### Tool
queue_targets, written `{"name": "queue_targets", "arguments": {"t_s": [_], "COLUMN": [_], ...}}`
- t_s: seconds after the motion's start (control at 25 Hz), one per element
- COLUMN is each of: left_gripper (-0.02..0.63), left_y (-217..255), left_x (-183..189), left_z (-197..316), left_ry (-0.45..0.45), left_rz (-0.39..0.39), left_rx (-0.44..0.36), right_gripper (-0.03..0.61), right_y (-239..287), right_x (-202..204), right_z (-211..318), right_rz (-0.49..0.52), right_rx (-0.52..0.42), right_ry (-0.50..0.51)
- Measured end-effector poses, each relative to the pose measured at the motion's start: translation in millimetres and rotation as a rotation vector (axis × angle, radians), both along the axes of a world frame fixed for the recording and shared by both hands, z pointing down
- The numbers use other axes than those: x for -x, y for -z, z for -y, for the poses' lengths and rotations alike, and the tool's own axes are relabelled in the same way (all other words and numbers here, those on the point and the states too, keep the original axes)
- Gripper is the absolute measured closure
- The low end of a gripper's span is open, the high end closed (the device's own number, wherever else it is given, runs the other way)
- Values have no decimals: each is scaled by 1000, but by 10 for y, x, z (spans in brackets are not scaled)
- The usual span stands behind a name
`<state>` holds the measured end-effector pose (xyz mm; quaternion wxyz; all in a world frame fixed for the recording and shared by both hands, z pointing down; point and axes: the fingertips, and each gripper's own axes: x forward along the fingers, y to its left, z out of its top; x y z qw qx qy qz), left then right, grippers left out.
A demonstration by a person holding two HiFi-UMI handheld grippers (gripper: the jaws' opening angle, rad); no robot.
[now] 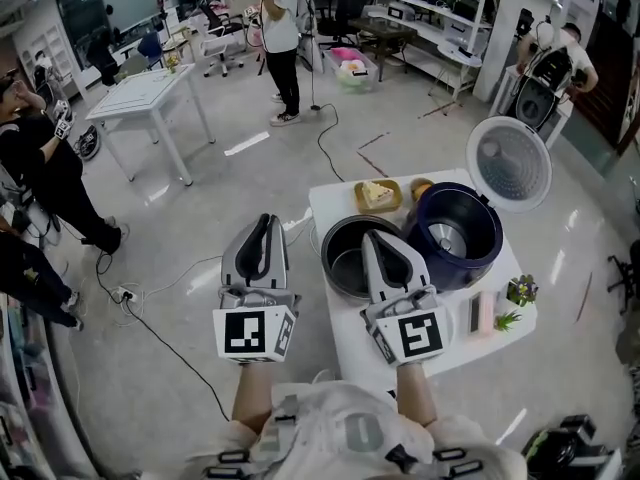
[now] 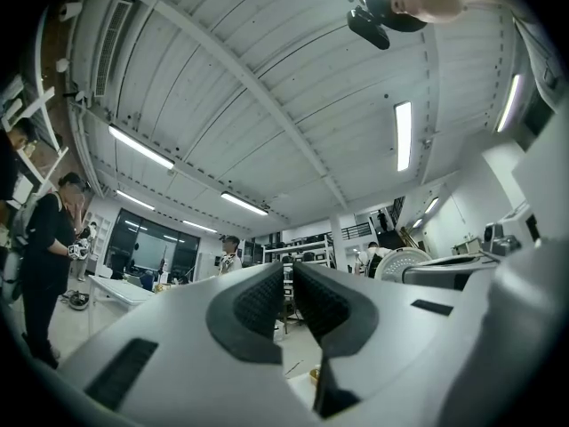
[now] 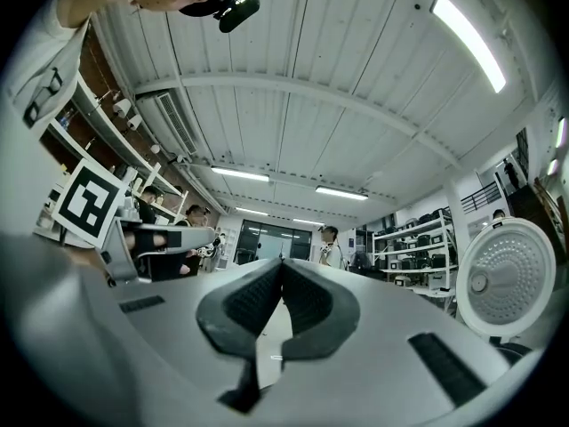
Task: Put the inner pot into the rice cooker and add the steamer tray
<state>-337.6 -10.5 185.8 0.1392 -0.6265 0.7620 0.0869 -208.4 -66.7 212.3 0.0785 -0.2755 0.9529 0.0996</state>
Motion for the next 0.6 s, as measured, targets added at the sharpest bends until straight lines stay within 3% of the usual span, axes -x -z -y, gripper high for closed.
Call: {"name": "queue_targets", "arguments": {"t_s": [0.12, 0.16, 0.2, 0.24, 0.28, 0.32, 0.6], "left_gripper": [587, 560, 464, 390, 365, 348, 337], "left_y": [34, 57, 82, 108, 133, 153, 103], "left_x": [-4, -12, -18, -17, -8, 3, 66], "left_z": [-26, -37, -45, -51, -55, -58, -34], "left_ry": [-16, -28, -43, -55, -61, -61, -67], "left_rz": [22, 25, 20, 12, 4, -2, -48], "left_rx": [0, -5, -14, -25, -37, -46, -47], "right_gripper": [572, 495, 352, 273, 212, 187, 186], "right_y": [47, 57, 62, 68, 79, 89, 41], "right_x": [14, 26, 41, 49, 48, 35, -127], "right_z": [-16, -21, -18, -4, 18, 45, 185], "right_rz": [8, 11, 14, 19, 26, 34, 71], "right_rx": [-5, 4, 20, 36, 49, 57, 134], "right_ry": [15, 28, 43, 52, 53, 48, 36]}}
